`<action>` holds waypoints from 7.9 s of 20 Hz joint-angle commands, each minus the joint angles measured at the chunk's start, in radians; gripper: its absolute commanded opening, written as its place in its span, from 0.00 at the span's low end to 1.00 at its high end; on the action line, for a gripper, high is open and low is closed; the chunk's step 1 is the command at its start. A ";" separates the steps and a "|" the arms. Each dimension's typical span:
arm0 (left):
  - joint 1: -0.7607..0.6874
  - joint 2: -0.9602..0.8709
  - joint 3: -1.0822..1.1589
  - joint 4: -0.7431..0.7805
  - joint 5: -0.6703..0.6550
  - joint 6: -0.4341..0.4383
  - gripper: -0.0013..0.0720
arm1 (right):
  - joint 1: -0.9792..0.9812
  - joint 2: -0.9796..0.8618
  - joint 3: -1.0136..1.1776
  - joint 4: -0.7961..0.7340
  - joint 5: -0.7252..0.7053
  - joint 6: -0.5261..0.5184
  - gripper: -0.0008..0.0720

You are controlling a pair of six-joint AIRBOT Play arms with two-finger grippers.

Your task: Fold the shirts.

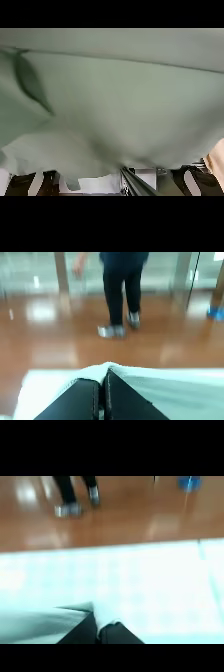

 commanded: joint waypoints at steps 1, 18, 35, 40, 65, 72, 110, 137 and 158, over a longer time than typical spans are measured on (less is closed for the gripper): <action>-0.013 -0.055 -0.172 -0.015 -0.011 -0.011 0.05 | 0.001 -0.048 -0.134 0.061 0.009 -0.007 0.07; -0.206 -1.011 -0.281 -0.132 0.587 -0.139 0.06 | 0.008 -1.051 -0.221 0.360 -0.669 -0.118 0.07; -0.104 -1.162 -0.190 -0.192 -0.088 0.096 0.06 | 0.034 -1.224 -0.052 0.143 -0.121 -0.113 0.07; -0.099 -1.181 -0.282 -0.156 -0.084 0.095 0.06 | 0.109 -1.225 -0.152 -0.001 -0.137 -0.081 0.07; 0.299 -0.460 -1.315 -0.313 0.123 0.125 0.98 | -0.043 -0.432 -1.014 0.204 -0.526 -0.146 0.86; 0.258 -0.447 -1.465 -0.582 0.228 0.282 0.97 | -0.043 -0.428 -1.024 0.345 -0.525 -0.177 0.86; 0.093 -0.502 -1.025 -0.532 0.267 0.294 0.06 | -0.049 -0.620 -0.936 0.482 -0.492 -0.259 0.07; 0.023 -1.282 -0.151 -0.439 -0.072 0.115 0.97 | -0.093 -1.237 -0.220 0.661 -0.375 -0.269 0.86; -0.293 -0.579 -0.909 -0.742 0.437 0.249 0.89 | 0.016 -1.221 -0.379 0.601 -0.388 -0.219 0.07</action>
